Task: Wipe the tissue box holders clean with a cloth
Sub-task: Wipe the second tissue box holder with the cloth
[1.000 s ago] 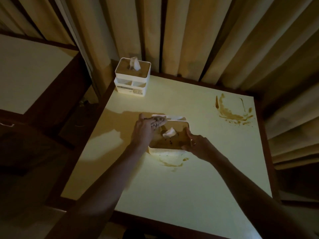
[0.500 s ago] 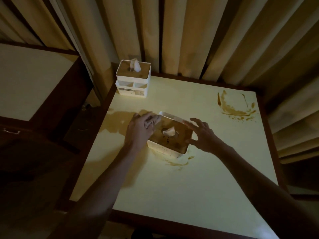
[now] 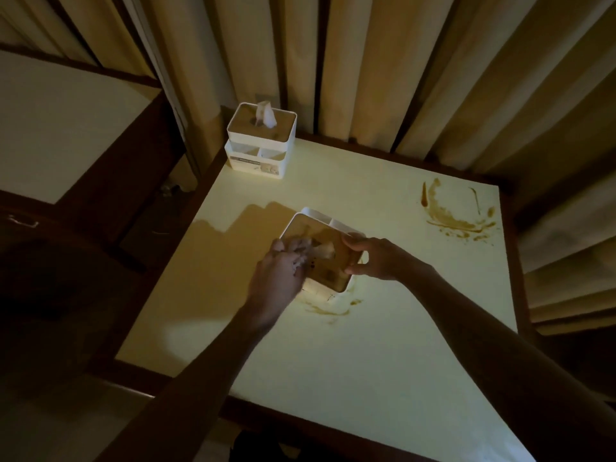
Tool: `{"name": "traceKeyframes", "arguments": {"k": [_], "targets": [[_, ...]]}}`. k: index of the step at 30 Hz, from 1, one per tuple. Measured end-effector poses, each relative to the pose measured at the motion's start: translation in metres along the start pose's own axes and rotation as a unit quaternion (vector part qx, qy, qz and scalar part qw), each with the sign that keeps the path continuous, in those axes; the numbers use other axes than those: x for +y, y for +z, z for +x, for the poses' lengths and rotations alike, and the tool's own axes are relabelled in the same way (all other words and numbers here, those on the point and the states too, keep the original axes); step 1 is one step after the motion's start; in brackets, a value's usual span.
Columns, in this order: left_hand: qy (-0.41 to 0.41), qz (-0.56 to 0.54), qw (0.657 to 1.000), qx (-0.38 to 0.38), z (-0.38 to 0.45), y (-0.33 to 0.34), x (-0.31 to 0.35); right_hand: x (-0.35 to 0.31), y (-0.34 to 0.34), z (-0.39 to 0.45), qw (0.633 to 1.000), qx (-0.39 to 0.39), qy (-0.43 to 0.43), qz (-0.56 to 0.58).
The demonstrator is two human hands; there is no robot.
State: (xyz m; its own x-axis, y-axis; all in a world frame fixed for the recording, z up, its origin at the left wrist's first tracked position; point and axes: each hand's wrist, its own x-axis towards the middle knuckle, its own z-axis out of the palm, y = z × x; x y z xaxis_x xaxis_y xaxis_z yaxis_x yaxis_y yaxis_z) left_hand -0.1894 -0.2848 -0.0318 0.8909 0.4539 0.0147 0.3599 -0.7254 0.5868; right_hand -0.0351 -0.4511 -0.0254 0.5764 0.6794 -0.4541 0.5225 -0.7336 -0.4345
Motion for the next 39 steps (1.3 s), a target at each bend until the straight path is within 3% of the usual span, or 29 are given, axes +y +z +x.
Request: {"name": "traceKeyframes", "arguments": {"k": [4, 7, 12, 14, 17, 20, 24, 27, 30, 33, 39], "targets": [[0.046, -0.030, 0.997, -0.051, -0.023, 0.030, 0.029, -0.001, -0.003, 0.002, 0.999, 0.012, -0.018, -0.038], [0.063, -0.003, 0.997, -0.036, -0.026, 0.035, 0.027, 0.000, -0.005, 0.004, 0.998, -0.001, -0.023, -0.055], [-0.034, 0.013, 0.997, 0.075, -0.002, 0.003, -0.011, 0.001, -0.011, 0.004, 0.997, -0.022, -0.033, -0.073], [-0.074, 0.018, 0.994, 0.083, 0.003, -0.001, -0.013, 0.002, -0.012, 0.004, 0.995, -0.026, -0.036, -0.085], [-0.064, 0.023, 0.994, 0.088, -0.004, 0.005, -0.002, 0.003, -0.014, 0.006, 0.992, -0.034, -0.055, -0.108], [-0.061, 0.004, 0.995, 0.082, -0.018, 0.018, 0.011, 0.004, -0.016, 0.006, 0.991, -0.041, -0.064, -0.111], [0.011, -0.003, 0.999, 0.042, -0.037, 0.045, 0.036, 0.007, -0.016, 0.011, 0.988, -0.062, -0.067, -0.121], [-0.021, -0.010, 1.000, 0.002, -0.045, 0.049, 0.048, 0.007, -0.016, 0.011, 0.992, -0.059, -0.051, -0.102], [-0.014, -0.041, 0.999, 0.030, -0.042, 0.043, 0.037, 0.002, -0.018, 0.007, 0.993, -0.066, -0.045, -0.083], [-0.059, -0.072, 0.992, 0.080, -0.029, 0.034, 0.005, -0.003, -0.021, 0.002, 0.993, -0.065, -0.040, -0.086], [-0.073, -0.044, 0.987, 0.138, 0.000, 0.007, -0.021, -0.004, -0.019, -0.004, 0.995, -0.053, -0.036, -0.074]]}}
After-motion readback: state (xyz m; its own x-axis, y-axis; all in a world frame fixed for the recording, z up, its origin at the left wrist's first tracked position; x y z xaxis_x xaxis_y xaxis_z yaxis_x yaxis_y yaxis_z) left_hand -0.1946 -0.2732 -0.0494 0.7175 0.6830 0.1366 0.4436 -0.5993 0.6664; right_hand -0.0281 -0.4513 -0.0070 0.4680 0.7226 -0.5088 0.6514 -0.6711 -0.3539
